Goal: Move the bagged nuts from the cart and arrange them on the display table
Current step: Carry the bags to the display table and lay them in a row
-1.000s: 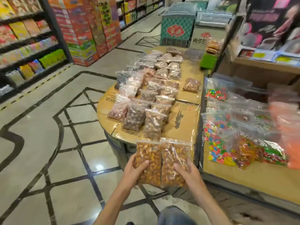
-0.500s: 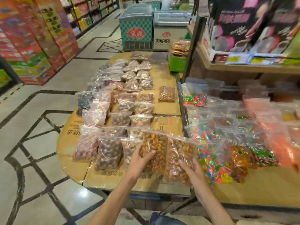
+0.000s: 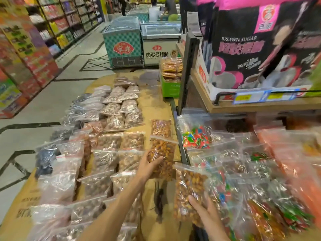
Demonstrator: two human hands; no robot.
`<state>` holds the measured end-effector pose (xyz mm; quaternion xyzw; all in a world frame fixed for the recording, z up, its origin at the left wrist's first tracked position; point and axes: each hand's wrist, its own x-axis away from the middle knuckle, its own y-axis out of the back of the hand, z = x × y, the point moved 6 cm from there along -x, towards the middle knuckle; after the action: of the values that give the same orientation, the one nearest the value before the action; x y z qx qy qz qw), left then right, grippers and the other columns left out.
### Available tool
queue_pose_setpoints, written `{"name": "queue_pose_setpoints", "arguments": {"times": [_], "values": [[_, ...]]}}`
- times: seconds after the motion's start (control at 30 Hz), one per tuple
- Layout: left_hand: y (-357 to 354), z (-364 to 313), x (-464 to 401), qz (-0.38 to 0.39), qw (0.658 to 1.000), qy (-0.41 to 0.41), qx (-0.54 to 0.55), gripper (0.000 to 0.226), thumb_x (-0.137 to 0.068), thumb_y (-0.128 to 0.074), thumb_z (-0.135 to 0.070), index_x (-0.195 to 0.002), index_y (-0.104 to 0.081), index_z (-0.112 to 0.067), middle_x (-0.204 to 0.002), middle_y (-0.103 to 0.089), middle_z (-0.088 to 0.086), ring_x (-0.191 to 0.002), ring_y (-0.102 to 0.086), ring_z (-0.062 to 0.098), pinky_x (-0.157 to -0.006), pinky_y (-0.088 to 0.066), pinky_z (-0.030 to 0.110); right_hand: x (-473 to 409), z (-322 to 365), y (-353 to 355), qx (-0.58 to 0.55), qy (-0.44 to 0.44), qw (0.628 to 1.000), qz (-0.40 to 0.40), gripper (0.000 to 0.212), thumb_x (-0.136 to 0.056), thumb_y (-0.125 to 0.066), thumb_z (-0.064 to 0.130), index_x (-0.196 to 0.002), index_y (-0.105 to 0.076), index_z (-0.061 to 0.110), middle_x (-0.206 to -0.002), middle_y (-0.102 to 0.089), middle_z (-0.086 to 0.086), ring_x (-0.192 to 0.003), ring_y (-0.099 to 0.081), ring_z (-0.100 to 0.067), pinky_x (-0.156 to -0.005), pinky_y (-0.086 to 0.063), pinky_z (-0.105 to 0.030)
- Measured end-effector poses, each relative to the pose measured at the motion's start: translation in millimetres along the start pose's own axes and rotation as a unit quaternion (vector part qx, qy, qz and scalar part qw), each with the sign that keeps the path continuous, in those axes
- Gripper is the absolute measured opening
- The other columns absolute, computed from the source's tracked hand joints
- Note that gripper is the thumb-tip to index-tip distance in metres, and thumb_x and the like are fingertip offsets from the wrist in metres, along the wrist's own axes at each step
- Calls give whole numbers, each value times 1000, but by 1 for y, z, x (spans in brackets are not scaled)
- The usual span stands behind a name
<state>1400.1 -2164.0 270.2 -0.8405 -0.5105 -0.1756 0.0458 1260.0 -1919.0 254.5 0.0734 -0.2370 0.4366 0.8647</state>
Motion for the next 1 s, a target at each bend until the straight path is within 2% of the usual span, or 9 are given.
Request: {"name": "queue_pose_setpoints", "arguments": {"times": [0.17, 0.3, 0.43, 0.53, 0.73, 0.8, 0.87, 0.93, 1.0], "values": [[-15, -25, -73, 12, 998, 0, -57, 71, -92, -79, -41, -153, -46, -27, -141, -63, 5, -124, -64, 25, -109, -53, 48, -42, -6, -15, 2, -16, 1000, 7, 120, -57, -93, 73, -158, -37, 41, -157, -48, 19, -150, -41, -17, -130, -25, -47], [-23, -23, -102, -12, 993, -22, -114, 76, -97, -73, -37, -160, -33, -23, -145, -55, -4, -130, -54, 18, -118, -40, 37, -66, -3, -32, 42, -14, 999, 32, 140, -48, -89, 80, -165, -25, 38, -154, -52, 19, -144, -49, -14, -129, -29, -43], [-21, -17, -107, -47, 991, -27, -119, 77, -101, -69, -31, -164, -27, -19, -156, -43, -5, -140, -40, 11, -118, -29, 30, -72, -17, -37, 51, -66, 996, 29, 96, -76, -93, 43, -157, -44, 32, -143, -61, 18, -132, -56, -7, -115, -40, -26], [-19, -16, -112, -60, 992, -31, -111, 79, -99, -70, -31, -164, -27, -21, -166, -38, 1, -151, -38, 21, -123, -29, 38, -74, -20, -44, 81, -61, 994, 35, 88, -71, -89, 52, -148, -51, 32, -139, -63, 16, -123, -58, -2, -90, -45, -13], [-21, -19, -112, -37, 986, -45, -157, 76, -106, -61, -25, -167, -17, -19, -166, -33, -2, -152, -32, 16, -129, -24, 38, -85, -23, -50, 138, -48, 989, 27, 110, -52, -85, 83, -148, -51, 41, -143, -60, 11, -129, -59, -14, -114, -49, -45], [-22, -22, -108, -13, 987, -35, -155, 73, -108, -56, -17, -167, -14, -19, -153, -38, -11, -141, -38, 9, -123, -24, 27, -94, -18, -54, 146, -45, 988, 14, 93, -67, -85, 72, -149, -49, 44, -140, -63, 12, -125, -62, -13, -110, -53, -47], [-20, -23, -104, -9, 986, -43, -160, 71, -108, -54, -15, -167, -15, -22, -154, -41, -8, -142, -42, 14, -127, -27, 39, -99, -3, -65, 143, -19, 989, 21, 72, -87, -82, 51, -150, -48, 42, -142, -63, 13, -123, -63, -8, -109, -54, -37], [-16, -26, -98, -12, 987, -44, -151, 68, -109, -53, -13, -167, -19, -20, -159, -42, 0, -146, -42, 21, -126, -33, 46, -110, 11, -74, 160, 6, 987, 12, 78, -93, -77, 47, -159, -38, 35, -153, -51, 14, -136, -53, -10, -115, -44, -35], [-12, -29, -94, -13, 987, -53, -154, 66, -109, -52, -13, -167, -20, -17, -163, -38, 2, -151, -37, 22, -128, -30, 43, -122, 21, -85, 184, 22, 983, 16, 78, -96, -73, 46, -161, -31, 34, -147, -45, 15, -137, -46, -11, -117, -38, -36]]}}
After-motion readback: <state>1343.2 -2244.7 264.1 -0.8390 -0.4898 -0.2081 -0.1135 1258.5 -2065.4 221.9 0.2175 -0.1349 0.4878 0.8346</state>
